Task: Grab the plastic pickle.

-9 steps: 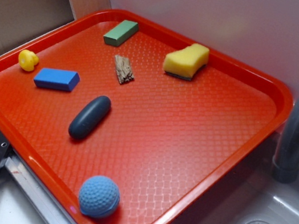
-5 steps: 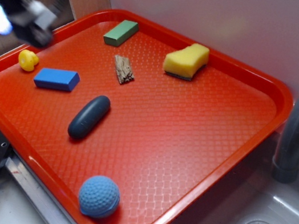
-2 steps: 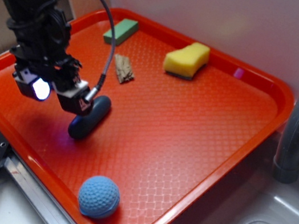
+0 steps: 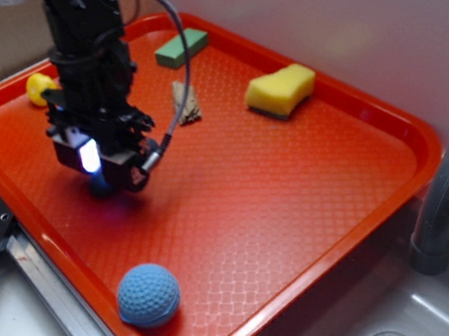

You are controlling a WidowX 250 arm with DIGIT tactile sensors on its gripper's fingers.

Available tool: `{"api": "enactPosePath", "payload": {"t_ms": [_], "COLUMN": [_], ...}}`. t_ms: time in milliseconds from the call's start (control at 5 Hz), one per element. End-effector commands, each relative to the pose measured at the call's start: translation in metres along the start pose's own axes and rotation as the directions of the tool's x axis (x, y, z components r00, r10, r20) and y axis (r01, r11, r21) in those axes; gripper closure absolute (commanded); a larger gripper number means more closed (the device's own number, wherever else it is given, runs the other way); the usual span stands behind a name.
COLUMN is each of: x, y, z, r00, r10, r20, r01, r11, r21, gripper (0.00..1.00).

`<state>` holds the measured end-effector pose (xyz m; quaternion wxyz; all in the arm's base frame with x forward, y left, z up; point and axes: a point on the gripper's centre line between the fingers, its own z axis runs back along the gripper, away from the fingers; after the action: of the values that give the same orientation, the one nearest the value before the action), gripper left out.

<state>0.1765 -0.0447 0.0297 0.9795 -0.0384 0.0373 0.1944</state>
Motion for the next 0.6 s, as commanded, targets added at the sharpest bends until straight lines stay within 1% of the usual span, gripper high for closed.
{"api": "enactPosePath", "payload": {"t_ms": [0, 400], "x": [0.0075, 0.0073], "y": [-0.0101, -0.0105], "z": [-0.0051, -0.0041], "r00": [0.999, 0.998], "r10": [-0.034, -0.056], "r20": [-0.041, -0.043], "r01": [0.035, 0.057], "r11": [0.999, 0.998], "r21": [0.017, 0.019], "gripper": [1.00, 1.00]}}
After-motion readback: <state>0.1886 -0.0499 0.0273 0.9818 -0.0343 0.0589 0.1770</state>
